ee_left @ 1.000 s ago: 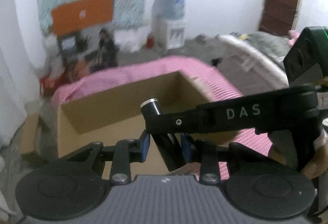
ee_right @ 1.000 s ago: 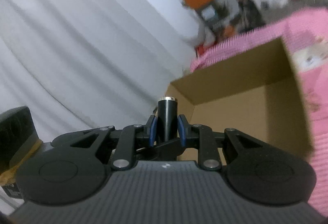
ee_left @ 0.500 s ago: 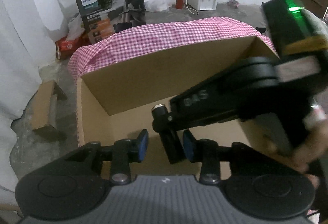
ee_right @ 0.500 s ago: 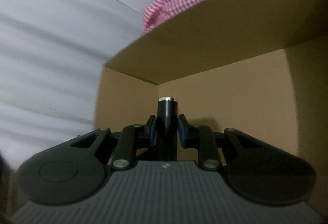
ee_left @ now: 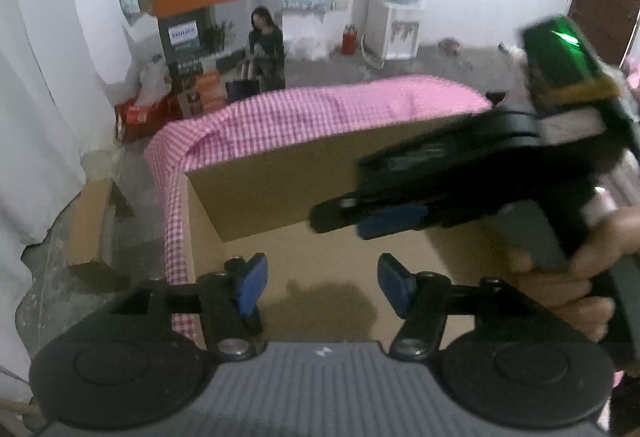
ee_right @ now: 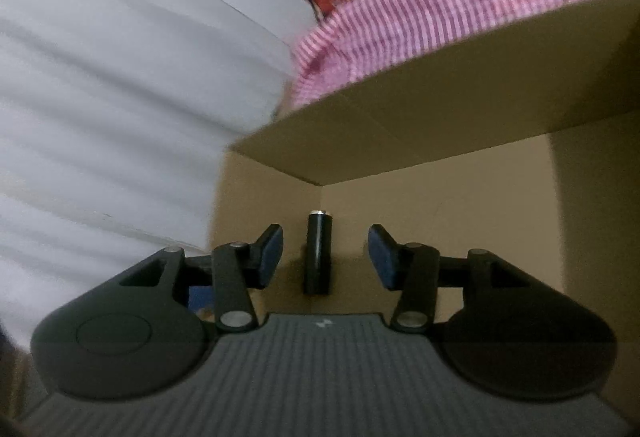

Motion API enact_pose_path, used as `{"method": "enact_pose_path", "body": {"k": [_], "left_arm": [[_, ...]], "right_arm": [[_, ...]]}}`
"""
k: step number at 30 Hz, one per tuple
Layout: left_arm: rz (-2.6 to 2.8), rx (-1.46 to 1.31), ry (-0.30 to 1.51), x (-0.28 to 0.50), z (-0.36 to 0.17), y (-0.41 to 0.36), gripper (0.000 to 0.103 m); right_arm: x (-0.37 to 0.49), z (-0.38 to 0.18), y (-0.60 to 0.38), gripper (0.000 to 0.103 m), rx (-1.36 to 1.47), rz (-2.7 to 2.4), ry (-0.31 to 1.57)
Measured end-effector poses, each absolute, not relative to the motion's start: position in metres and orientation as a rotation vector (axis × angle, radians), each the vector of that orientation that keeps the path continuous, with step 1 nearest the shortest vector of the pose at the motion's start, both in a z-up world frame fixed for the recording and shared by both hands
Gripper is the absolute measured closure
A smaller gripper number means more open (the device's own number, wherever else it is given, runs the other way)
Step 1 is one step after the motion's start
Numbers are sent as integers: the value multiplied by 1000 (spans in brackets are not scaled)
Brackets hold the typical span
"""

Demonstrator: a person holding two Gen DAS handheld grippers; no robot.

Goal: Organize rigid objects
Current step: 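Move the right gripper out of the box back to the table objects, then close the right gripper on the black oval object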

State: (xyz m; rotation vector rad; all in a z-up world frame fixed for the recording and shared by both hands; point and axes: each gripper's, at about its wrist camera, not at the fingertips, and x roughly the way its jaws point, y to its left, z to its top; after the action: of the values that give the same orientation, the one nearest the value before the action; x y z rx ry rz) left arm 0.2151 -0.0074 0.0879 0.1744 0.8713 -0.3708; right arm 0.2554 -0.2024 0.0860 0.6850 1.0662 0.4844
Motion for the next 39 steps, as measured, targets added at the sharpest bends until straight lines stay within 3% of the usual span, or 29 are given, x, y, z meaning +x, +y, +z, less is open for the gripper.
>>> {"method": "enact_pose_path", "body": {"k": [11,16,22,26,30,32,35,39], "left_arm": [[-527,159,714,99,133,-26,23],[-617,160,736,60,105,-54,23],[-728,207,823,36,47,-100,23],[-777,233,876,29,10,-130,27],[-775,269,915,25,-21,-159,45],[-790,257,938,27,-30,-164,46],[-800,242,967,33,-40,-172,57],[-803,233,995,38,-47,-176,59]], "right_arm": [[73,154,-304,51,697,552,754],[4,116,-357,50,697,453,724],[-53,47,-384,50,731,338,816],[-50,9,-385,52,725,297,878],[-32,-5,-386,59,698,286,912],[-11,-21,-383,64,681,291,926],[-5,-29,-382,67,665,296,966],[6,-46,-374,73,667,310,999]]}}
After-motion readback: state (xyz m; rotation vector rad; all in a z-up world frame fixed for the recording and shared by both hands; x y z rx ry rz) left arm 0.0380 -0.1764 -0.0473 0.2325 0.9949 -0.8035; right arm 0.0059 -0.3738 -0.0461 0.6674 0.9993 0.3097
